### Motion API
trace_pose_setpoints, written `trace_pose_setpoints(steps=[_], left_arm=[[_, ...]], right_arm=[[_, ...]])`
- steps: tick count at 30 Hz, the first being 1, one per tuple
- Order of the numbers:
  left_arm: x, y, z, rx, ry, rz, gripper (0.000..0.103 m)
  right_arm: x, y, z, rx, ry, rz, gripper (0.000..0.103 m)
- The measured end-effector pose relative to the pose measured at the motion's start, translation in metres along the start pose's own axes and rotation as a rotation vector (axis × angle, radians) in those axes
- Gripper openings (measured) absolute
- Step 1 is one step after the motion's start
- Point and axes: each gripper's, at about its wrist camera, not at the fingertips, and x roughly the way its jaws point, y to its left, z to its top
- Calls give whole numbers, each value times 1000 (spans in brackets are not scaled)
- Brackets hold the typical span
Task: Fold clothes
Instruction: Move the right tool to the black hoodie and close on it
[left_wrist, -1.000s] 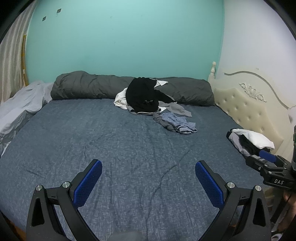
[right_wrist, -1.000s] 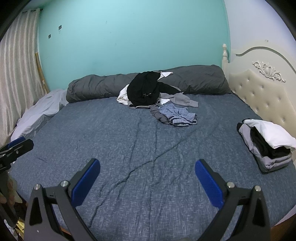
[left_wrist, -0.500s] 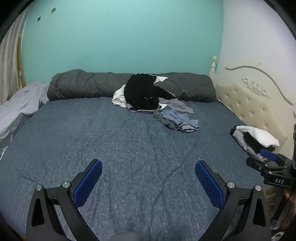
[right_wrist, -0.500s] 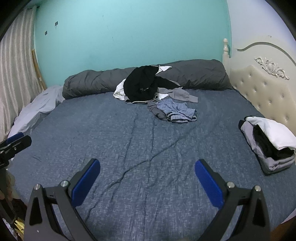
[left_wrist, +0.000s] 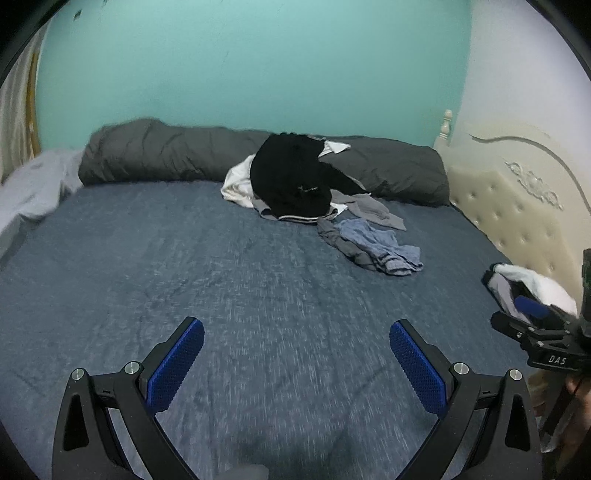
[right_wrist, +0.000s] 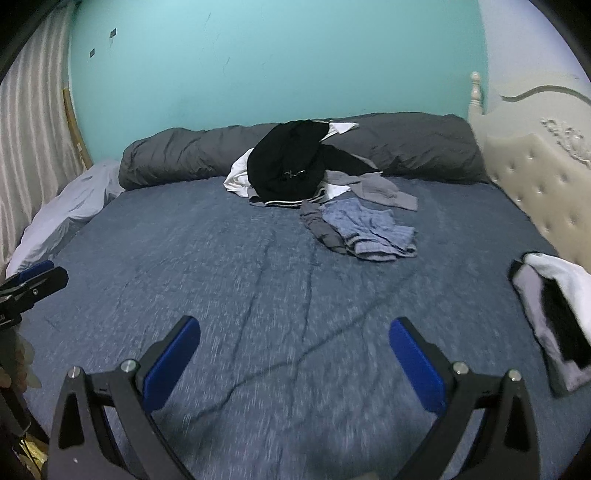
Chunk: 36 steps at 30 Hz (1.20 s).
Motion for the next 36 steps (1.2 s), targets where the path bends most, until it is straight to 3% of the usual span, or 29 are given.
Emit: trace_pose_setpoints(steps=[8, 13, 23, 36], left_arm=[[96, 47, 33, -23, 58, 30, 102], [136, 65, 59, -20, 91, 51, 102], [209, 94, 107, -42, 143, 54, 102], [282, 141, 127, -88, 177, 87, 103]], right_arm=[[113, -5, 51, 3, 10, 37, 103], [165, -12, 84, 22, 20, 36, 103], [265, -20, 151, 29, 88, 28, 103], [415, -36, 219, 72, 143, -4, 103]])
